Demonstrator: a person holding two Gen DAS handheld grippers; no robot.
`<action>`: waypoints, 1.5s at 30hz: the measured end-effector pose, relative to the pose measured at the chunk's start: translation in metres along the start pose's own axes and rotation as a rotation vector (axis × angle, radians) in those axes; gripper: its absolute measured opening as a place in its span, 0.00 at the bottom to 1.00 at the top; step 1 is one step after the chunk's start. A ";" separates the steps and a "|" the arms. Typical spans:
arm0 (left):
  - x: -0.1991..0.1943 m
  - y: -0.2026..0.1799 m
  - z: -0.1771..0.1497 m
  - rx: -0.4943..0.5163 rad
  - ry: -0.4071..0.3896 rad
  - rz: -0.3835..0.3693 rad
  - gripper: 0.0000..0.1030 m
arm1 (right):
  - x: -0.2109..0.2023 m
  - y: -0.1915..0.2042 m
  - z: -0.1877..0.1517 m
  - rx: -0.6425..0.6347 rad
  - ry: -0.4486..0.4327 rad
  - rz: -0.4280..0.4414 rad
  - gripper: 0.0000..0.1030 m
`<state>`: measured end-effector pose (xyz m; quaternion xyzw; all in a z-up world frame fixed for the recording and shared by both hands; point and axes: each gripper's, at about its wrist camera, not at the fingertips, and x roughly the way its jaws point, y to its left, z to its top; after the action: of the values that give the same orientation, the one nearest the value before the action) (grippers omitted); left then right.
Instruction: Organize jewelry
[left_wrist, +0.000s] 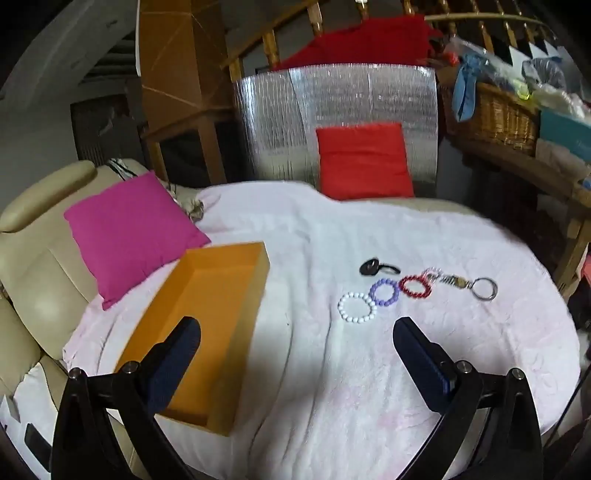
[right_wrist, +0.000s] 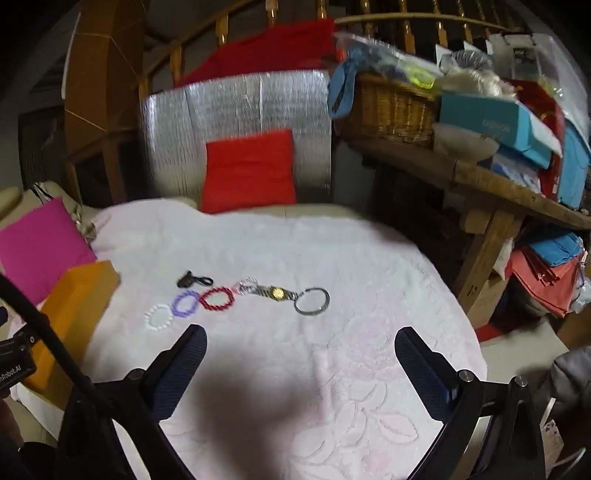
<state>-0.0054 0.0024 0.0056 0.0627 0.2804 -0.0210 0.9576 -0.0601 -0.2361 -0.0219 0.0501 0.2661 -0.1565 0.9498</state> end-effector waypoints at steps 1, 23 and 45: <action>-0.007 0.002 0.001 -0.003 -0.011 -0.004 1.00 | -0.005 0.002 0.000 -0.005 0.002 0.005 1.00; -0.033 0.007 0.011 -0.004 -0.078 0.022 1.00 | -0.011 0.016 -0.005 0.054 0.088 0.144 1.00; 0.009 0.006 0.004 -0.030 -0.060 -0.022 1.00 | 0.011 0.021 0.007 0.062 0.080 0.169 1.00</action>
<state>0.0051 0.0078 0.0048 0.0445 0.2523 -0.0294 0.9662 -0.0407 -0.2208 -0.0213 0.1077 0.2937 -0.0818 0.9463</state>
